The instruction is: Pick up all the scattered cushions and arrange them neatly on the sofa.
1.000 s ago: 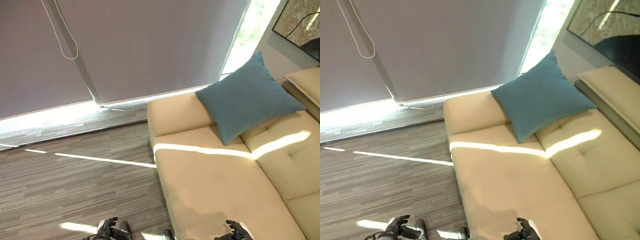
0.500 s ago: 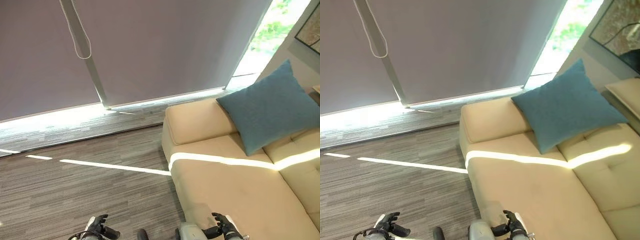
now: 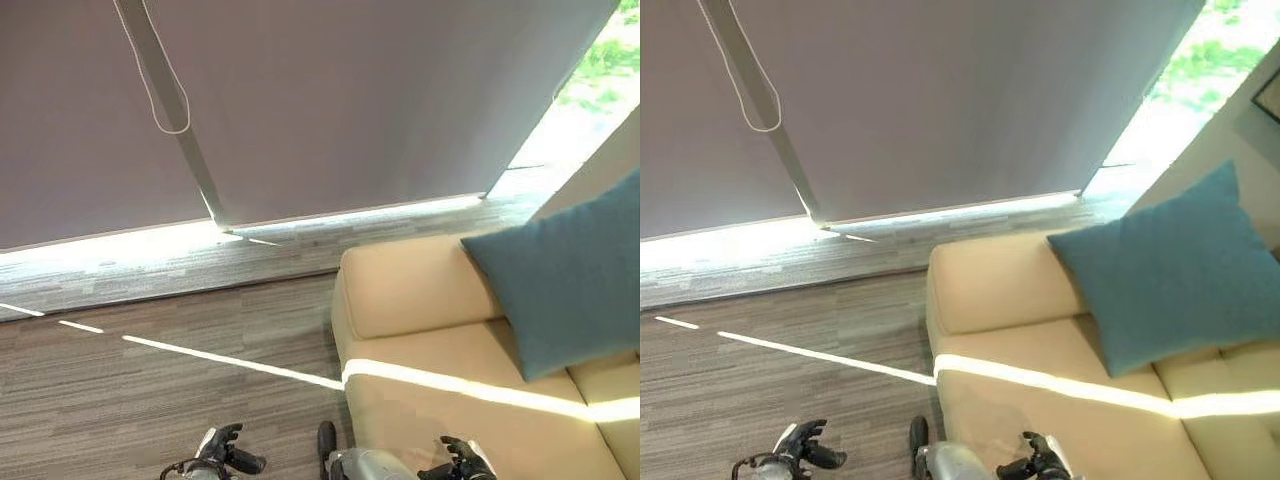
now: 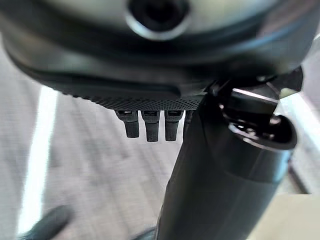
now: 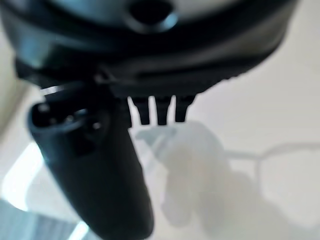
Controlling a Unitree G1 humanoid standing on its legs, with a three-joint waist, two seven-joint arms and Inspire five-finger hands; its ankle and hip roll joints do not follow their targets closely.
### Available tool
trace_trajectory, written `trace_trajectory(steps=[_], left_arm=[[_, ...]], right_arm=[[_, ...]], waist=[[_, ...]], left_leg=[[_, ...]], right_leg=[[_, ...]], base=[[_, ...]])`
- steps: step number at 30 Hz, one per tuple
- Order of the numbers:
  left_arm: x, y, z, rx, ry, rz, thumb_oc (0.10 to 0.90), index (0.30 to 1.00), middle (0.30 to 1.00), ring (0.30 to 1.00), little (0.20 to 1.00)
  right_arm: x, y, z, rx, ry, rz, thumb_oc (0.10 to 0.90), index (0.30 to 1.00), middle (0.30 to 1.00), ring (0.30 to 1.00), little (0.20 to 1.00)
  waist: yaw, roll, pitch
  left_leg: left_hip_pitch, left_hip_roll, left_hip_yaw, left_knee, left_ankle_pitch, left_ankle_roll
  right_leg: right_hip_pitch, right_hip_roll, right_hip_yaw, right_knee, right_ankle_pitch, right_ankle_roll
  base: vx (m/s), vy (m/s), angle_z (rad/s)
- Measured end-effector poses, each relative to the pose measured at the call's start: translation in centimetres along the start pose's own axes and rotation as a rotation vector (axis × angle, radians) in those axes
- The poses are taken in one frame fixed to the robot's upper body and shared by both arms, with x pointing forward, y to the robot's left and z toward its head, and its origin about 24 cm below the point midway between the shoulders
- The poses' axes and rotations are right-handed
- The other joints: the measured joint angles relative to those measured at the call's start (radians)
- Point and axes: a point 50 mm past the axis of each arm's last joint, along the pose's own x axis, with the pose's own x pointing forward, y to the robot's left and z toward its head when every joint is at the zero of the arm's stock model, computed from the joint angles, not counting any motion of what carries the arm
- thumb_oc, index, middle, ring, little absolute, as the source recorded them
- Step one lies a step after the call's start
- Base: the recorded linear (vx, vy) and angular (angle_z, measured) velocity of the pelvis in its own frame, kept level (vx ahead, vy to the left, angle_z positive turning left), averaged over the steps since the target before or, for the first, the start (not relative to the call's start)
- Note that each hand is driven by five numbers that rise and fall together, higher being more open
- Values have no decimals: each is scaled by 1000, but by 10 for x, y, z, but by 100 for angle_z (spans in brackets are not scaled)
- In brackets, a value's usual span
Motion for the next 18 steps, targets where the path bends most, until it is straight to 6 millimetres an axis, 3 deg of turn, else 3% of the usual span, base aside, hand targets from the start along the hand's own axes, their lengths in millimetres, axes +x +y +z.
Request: trace_trajectory(steps=[1, 3, 4, 6, 7, 8, 10, 11, 12, 14, 15, 16, 18], left_arm=[[0, -1, -1, 10, 6, -4, 800, 900, 900, 900, 900], [-2, -3, -9, 19, 25, -10, 800, 900, 900, 900, 900], [-3, -3, -13, 19, 34, -8, 800, 900, 900, 900, 900], [-5, -3, -18, 15, 53, -9, 800, 900, 900, 900, 900], [-5, -3, -21, 14, 61, -8, 800, 900, 900, 900, 900], [-5, 0, -20, 18, 57, -1, 800, 900, 900, 900, 900], [-4, 6, -19, 29, 48, 9, 800, 900, 900, 900, 900], [-4, 7, -18, 25, 42, 13, 800, 900, 900, 900, 900], [-3, 7, -14, 29, 35, 12, 800, 900, 900, 900, 900], [-4, 6, -18, 35, 39, 8, 800, 900, 900, 900, 900], [-2, 6, -10, 34, 17, 6, 800, 900, 900, 900, 900], [-2, 4, -8, 31, 12, 4, 800, 900, 900, 900, 900], [-3, 0, -9, 27, 13, -6, 800, 900, 900, 900, 900]], right_arm=[[1, -3, 2, -2, -8, -8, 800, 900, 900, 900, 900], [2, -7, 8, -6, -27, -16, 800, 900, 900, 900, 900], [3, -7, 13, -7, -41, -16, 800, 900, 900, 900, 900], [7, -7, 26, -27, -69, -11, 800, 900, 900, 900, 900], [7, -5, 27, -31, -73, -4, 800, 900, 900, 900, 900], [6, -1, 26, -33, -68, 5, 800, 900, 900, 900, 900], [4, 7, 21, -30, -46, 26, 800, 900, 900, 900, 900], [4, 8, 19, -31, -40, 27, 800, 900, 900, 900, 900], [4, 4, 18, -41, -39, 20, 800, 900, 900, 900, 900], [6, 3, 25, -46, -58, 17, 800, 900, 900, 900, 900], [7, -3, 30, -53, -77, 2, 800, 900, 900, 900, 900], [8, -7, 29, -56, -72, -6, 800, 900, 900, 900, 900], [7, -12, 22, -68, -57, -15, 800, 900, 900, 900, 900]], waist=[[-4, 1, 0], [-21, -5, -12], [-17, -13, -8], [4, -20, -7], [-3, -41, 1], [-2, -62, 3], [30, -119, -7], [35, -133, -18], [27, -129, -18], [67, -144, -31], [63, -130, -23], [64, -107, -18], [66, -48, -17]], left_leg=[[-12, 4, 2, 65, -1, -37], [-96, -17, -13, 314, -14, -167], [-152, -36, -31, 457, -19, -186], [-256, -79, -63, 660, -25, -176], [-293, -58, -43, 669, -27, -170], [-309, -7, 16, 670, -36, -150], [-318, 19, 61, 524, -63, -65], [-330, 17, 29, 418, -63, -59], [-363, 17, -23, 322, -57, -68], [-329, -66, -170, 68, -47, -43], [-346, -92, -213, -30, -1, -39], [-350, -89, -261, -59, 36, -29], [-337, -57, -266, -67, 98, -1]], right_leg=[[37, 1, 4, -30, -3, 1], [119, 2, 58, -110, 30, -40], [138, 3, 97, -130, 48, -72], [162, 6, 173, -151, 63, -90], [184, 4, 203, -154, 56, -93], [214, 2, 229, -172, 53, -102], [243, -20, 296, -193, 54, -109], [244, -24, 320, -200, 63, -103], [253, -14, 369, -196, 57, -93], [257, -31, 485, -203, 54, -71], [270, -22, 547, -205, 46, -46], [269, -10, 549, -201, 48, -47], [287, 26, 540, -183, 16, -29]], base=[[287, -46, -30], [343, -42, -41], [130, -14, -86], [234, 9, -125], [296, 37, -77], [196, 55, -48], [131, 55, -81], [261, 147, -126], [351, 194, -124], [276, 149, -165], [195, 119, -174], [173, 167, -160], [195, 237, -121]])
